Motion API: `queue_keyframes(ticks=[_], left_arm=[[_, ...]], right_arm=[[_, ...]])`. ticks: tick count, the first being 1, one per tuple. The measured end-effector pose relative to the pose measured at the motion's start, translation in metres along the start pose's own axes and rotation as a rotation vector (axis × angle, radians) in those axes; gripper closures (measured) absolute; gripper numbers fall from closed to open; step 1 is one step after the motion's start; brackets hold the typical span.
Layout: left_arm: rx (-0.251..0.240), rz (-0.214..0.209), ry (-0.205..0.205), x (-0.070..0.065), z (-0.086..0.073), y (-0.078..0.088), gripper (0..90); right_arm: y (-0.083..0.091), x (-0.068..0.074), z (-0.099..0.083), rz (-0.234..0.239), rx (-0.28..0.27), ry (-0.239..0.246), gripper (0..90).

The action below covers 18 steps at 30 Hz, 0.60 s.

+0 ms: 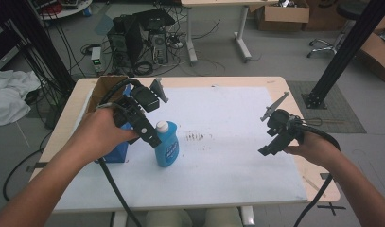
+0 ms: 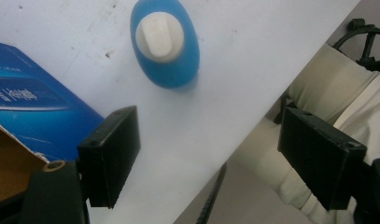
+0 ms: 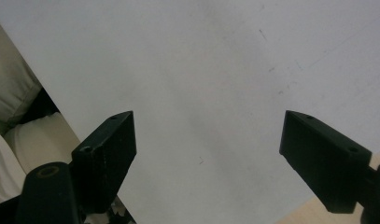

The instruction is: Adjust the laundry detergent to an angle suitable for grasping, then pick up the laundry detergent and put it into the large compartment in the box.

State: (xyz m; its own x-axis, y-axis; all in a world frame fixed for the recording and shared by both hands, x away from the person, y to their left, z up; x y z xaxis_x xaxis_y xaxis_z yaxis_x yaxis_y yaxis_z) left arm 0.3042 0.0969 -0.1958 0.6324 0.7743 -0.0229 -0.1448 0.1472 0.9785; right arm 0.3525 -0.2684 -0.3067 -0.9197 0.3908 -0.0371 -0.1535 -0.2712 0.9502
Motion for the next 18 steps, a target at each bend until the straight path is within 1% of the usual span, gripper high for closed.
queue_keyframes(ticks=[2, 3, 4, 7, 8, 11, 12, 14, 15, 18], left_arm=[[-0.002, 0.0, 0.005, 0.0, 0.0, 0.0, 21.7], [-0.006, 0.006, 0.026, 0.0, 0.0, 0.0, 21.7], [-0.006, 0.006, 0.026, 0.0, 0.0, 0.0, 21.6], [-0.002, 0.02, 0.069, 0.002, 0.002, 0.0, 21.6], [-0.007, 0.029, 0.097, 0.003, 0.003, 0.0, 21.6], [-0.029, 0.03, 0.141, 0.006, 0.005, 0.002, 21.5], [-0.026, 0.041, 0.156, 0.008, 0.007, 0.002, 21.5], [-0.021, 0.061, 0.164, 0.008, 0.009, 0.001, 21.6], [-0.021, 0.061, 0.164, 0.008, 0.009, 0.001, 21.7], [-0.016, 0.067, 0.183, 0.009, 0.014, 0.001, 21.7]], right_arm=[[0.0, 0.0, 0.0, 0.0, 0.002, 0.003, 18.5], [-0.001, 0.0, -0.001, 0.0, 0.004, 0.002, 18.5], [-0.001, 0.0, -0.001, 0.0, 0.004, 0.002, 18.5], [-0.001, 0.001, -0.002, -0.001, 0.003, 0.001, 18.5], [-0.001, 0.001, -0.002, -0.002, 0.001, 0.003, 18.5], [-0.001, 0.0, -0.002, -0.002, -0.006, 0.0, 18.5], [-0.002, 0.0, -0.002, 0.002, -0.003, -0.001, 18.5], [-0.003, -0.001, -0.001, 0.001, 0.001, 0.002, 18.6], [-0.003, -0.001, -0.001, 0.001, 0.001, 0.002, 18.6], [-0.004, -0.003, -0.001, -0.001, -0.002, 0.004, 18.6]])
Point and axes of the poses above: each handheld gripper's, and its own axes: y roughly backward along the jaws, z roughly out of its top, x roughly to its left, the point moved 1 cm from there along -y, roughly forward along the jaws, and after that the axes turned 10 degrees about y, right-handed, at the moved point
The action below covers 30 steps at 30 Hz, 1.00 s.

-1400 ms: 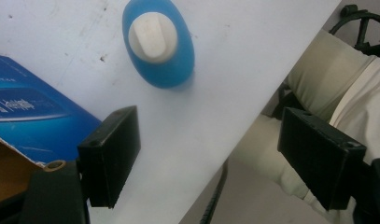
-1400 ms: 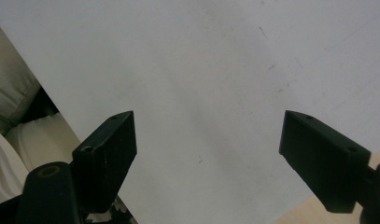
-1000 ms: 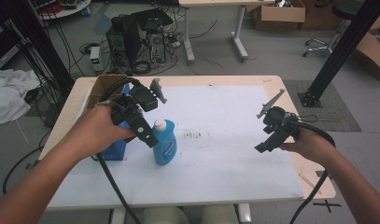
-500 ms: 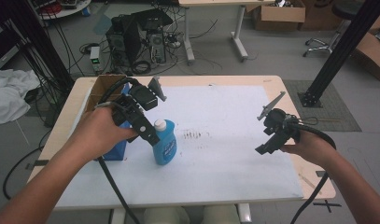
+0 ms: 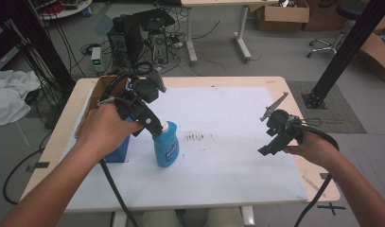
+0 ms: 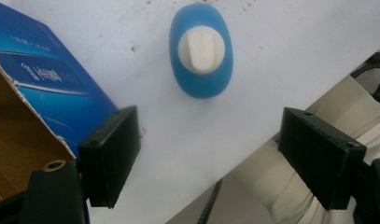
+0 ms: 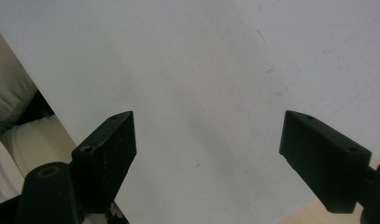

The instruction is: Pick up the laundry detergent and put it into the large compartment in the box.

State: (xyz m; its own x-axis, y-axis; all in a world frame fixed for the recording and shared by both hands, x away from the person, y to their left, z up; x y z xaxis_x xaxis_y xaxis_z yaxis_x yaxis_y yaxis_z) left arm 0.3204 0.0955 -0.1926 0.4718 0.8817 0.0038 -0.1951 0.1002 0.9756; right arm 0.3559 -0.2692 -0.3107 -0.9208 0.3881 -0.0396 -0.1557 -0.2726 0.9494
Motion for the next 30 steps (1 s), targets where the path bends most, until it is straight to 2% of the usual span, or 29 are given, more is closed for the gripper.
queue_keyframes(ticks=[7, 15, 24, 29, 30], left_arm=[[-0.028, -0.006, 0.072, 0.002, 0.012, 0.001, 21.6], [-0.014, -0.004, 0.097, 0.001, 0.029, -0.008, 21.9], [0.009, -0.006, 0.09, 0.0, 0.037, -0.021, 21.4], [0.034, -0.013, 0.088, 0.001, 0.042, -0.036, 21.5], [0.038, -0.019, 0.077, 0.001, 0.043, -0.04, 21.5]], right_arm=[[-0.001, -0.002, 0.001, 0.001, 0.005, 0.001, 18.7], [-0.003, -0.006, 0.001, -0.002, -0.003, 0.007, 19.0], [-0.002, -0.01, -0.003, -0.008, -0.005, -0.003, 19.0], [-0.002, -0.011, -0.005, -0.006, -0.005, -0.007, 19.0], [-0.003, -0.011, -0.005, -0.006, -0.004, -0.007, 19.0]])
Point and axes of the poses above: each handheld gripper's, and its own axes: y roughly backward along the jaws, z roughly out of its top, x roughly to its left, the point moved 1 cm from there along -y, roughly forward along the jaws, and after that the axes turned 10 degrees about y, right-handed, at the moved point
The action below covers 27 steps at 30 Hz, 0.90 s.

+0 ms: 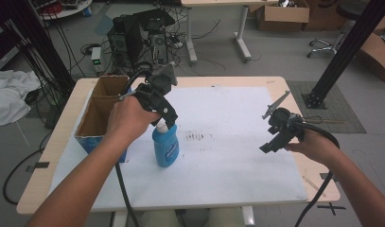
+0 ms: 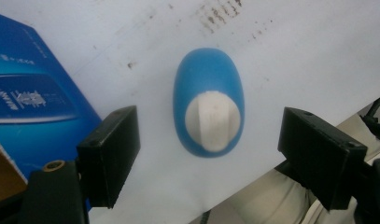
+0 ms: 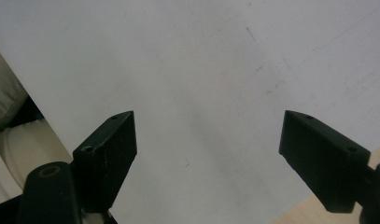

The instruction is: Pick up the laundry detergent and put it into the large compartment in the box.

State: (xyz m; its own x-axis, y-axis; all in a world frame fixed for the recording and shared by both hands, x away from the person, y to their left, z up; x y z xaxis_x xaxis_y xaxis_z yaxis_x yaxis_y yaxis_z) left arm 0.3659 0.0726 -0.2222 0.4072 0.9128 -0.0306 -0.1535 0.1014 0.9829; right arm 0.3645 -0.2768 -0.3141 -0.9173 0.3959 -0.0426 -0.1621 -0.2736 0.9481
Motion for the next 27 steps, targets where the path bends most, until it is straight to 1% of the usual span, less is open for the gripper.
queue_keyframes(ticks=[4, 6, 8, 16, 20, 22, 23, 27], left_arm=[[0.013, -0.005, -0.023, 0.0, 0.001, -0.009, 21.3], [0.019, -0.009, -0.023, -0.001, 0.003, -0.016, 21.2], [0.021, -0.004, -0.022, -0.001, 0.003, -0.018, 21.2], [0.026, -0.02, -0.005, -0.001, 0.005, -0.036, 21.3], [0.045, -0.02, -0.009, -0.003, 0.004, -0.046, 21.4], [0.045, -0.021, -0.008, -0.003, 0.004, -0.049, 21.3], [0.048, -0.015, -0.007, -0.004, 0.003, -0.052, 21.3], [0.056, -0.017, -0.011, -0.004, 0.004, -0.057, 21.3]], right_arm=[[-0.001, 0.0, -0.001, 0.002, 0.004, -0.002, 18.9], [-0.002, -0.002, -0.001, 0.002, 0.001, 0.0, 18.9], [-0.002, -0.001, 0.0, 0.002, 0.003, -0.002, 18.9], [-0.004, -0.002, 0.0, 0.006, 0.003, 0.0, 18.9], [-0.006, -0.002, -0.003, 0.01, 0.009, -0.005, 18.9], [-0.006, -0.002, -0.003, 0.01, 0.009, -0.005, 18.9], [-0.007, -0.002, -0.004, 0.012, 0.006, -0.003, 18.9], [-0.008, -0.001, -0.003, 0.017, 0.008, -0.003, 18.9]])
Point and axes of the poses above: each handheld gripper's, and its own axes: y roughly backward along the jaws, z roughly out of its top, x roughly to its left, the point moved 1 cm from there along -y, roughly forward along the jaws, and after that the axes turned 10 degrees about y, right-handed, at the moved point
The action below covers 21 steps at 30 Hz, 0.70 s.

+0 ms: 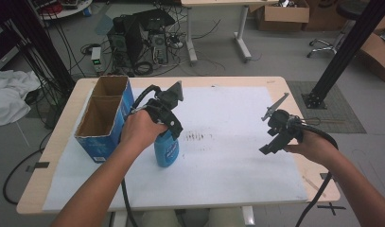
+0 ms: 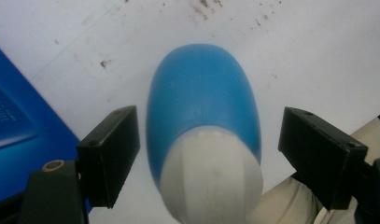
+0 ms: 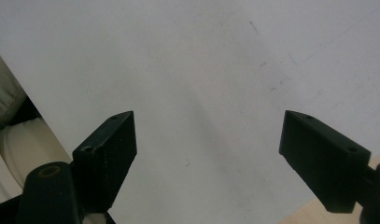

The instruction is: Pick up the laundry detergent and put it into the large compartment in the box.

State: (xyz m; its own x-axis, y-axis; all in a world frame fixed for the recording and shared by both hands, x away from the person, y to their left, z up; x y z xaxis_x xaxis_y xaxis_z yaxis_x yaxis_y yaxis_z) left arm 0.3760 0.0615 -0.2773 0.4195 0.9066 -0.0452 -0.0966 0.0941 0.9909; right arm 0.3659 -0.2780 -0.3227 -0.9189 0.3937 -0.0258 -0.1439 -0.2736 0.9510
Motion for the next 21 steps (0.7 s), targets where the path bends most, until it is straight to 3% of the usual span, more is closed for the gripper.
queue_keyframes(ticks=[21], left_arm=[[0.024, 0.009, -0.005, -0.002, -0.002, -0.02, 21.3]], right_arm=[[-0.001, 0.002, -0.001, 0.013, -0.006, -0.001, 19.0]])
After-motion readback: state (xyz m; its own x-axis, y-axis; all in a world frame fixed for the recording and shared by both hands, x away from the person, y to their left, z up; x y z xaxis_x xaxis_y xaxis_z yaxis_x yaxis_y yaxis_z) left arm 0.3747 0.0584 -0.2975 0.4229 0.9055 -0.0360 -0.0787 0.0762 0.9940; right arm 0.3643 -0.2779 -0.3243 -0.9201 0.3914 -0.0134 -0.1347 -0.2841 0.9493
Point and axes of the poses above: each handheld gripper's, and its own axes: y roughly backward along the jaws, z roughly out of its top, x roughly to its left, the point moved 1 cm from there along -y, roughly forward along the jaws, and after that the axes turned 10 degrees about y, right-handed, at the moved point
